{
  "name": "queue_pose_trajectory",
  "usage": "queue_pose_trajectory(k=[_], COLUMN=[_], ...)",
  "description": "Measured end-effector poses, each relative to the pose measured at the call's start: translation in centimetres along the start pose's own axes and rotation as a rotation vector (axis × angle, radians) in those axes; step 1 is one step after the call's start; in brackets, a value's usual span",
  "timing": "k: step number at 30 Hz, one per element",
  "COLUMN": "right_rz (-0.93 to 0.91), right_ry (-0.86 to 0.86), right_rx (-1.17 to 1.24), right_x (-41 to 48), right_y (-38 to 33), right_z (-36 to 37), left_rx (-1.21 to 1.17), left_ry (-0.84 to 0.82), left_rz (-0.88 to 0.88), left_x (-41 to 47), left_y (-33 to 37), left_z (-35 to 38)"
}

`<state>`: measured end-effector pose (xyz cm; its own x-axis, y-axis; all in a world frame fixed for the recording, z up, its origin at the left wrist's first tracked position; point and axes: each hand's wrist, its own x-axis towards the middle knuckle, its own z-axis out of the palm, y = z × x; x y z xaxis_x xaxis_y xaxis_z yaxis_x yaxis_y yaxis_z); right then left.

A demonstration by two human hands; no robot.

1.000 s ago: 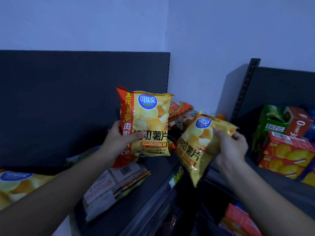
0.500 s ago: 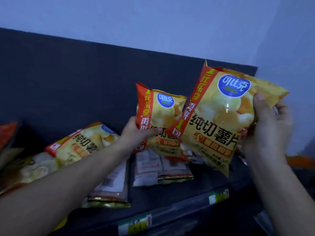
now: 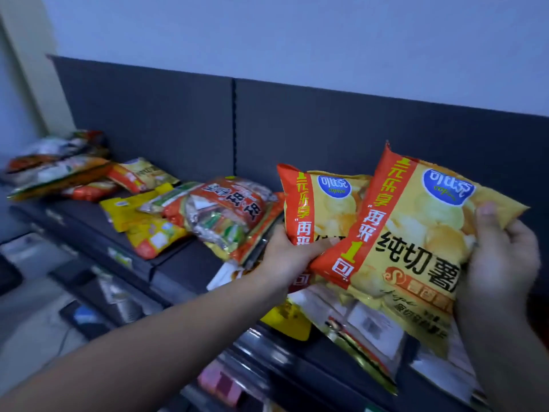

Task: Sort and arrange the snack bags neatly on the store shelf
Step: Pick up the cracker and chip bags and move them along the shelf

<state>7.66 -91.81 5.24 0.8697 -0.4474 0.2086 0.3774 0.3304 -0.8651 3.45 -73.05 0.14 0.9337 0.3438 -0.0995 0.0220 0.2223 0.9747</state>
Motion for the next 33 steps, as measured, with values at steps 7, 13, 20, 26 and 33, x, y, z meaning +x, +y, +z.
queue_pose_trajectory(k=[7, 13, 20, 26, 33], right_rz=[0.045, 0.037, 0.012, 0.034, 0.102], right_ry=[-0.171, -0.199, -0.302, -0.393, -0.42], right_rx=[0.146, 0.148, 0.172, 0.117, 0.027], right_x=[-4.5, -8.5, -16.2, -20.5, -20.8], right_y=[2.5, 5.0, 7.5, 10.1, 15.3], right_z=[6.4, 14.2, 25.0, 32.0, 40.3], left_rx=[0.104, 0.225, 0.158, 0.141, 0.099], left_ry=[0.133, 0.279, 0.465, 0.534, 0.557], left_rz=[0.163, 0.235, 0.135, 0.101, 0.1], left_x=[-1.0, -2.2, -3.5, -2.9, 2.0], left_y=[2.7, 3.6, 4.4, 4.0, 4.3], left_z=[-11.2, -23.0, -39.9, -47.5, -52.5])
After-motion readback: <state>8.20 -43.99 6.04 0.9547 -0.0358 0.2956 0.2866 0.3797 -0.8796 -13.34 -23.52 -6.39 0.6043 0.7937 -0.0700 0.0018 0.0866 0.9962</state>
